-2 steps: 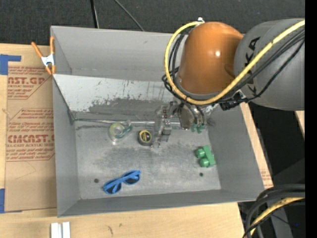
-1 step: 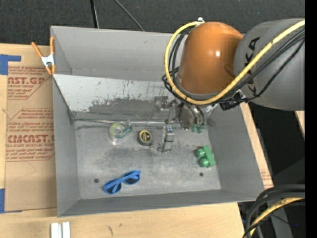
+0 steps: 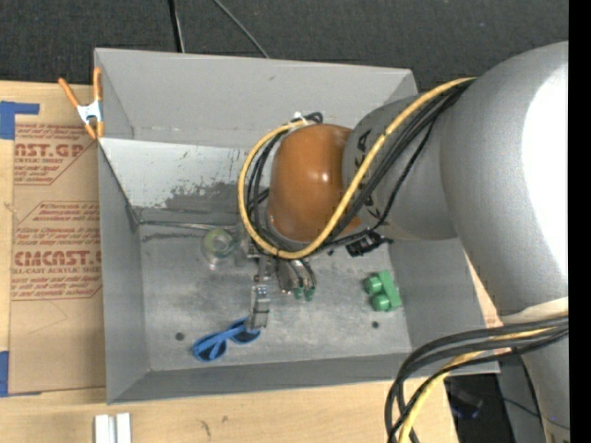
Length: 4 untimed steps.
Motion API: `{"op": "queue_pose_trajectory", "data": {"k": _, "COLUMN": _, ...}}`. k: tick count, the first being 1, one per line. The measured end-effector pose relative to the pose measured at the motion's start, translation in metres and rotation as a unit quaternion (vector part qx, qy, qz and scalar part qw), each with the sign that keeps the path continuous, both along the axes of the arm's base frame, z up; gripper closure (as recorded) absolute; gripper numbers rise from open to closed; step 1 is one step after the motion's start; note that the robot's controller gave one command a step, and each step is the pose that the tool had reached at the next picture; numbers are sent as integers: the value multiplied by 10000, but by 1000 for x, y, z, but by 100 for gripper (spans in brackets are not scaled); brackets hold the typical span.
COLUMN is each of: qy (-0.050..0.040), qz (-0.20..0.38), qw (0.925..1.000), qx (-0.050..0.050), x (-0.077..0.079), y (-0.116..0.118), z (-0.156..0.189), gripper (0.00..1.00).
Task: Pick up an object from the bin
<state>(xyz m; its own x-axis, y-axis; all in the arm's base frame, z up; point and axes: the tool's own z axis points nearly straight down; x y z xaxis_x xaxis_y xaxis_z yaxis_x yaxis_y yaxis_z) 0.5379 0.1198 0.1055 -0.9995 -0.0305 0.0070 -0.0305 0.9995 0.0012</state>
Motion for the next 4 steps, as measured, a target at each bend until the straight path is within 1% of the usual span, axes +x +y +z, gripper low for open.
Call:
{"op": "queue_pose_trajectory", "data": {"k": 1, "qy": -67, "qz": 1275, "qw": 9918, "qx": 6, "x": -52, "y": 26, "z": -32, "gripper": 0}}
{"op": "queue_pose_trajectory", "data": {"k": 2, "qy": -58, "qz": 1531, "qw": 9882, "qx": 8, "x": -47, "y": 59, "z": -35, "gripper": 0}}
{"op": "queue_pose_trajectory", "data": {"k": 3, "qy": -50, "qz": 1516, "qw": 9884, "qx": 11, "x": -47, "y": 58, "z": -35, "gripper": 100}}
{"op": "queue_pose_trajectory", "data": {"k": 4, "qy": -88, "qz": 1647, "qw": 9863, "qx": 8, "x": -30, "y": 40, "z": 119, "gripper": 100}}
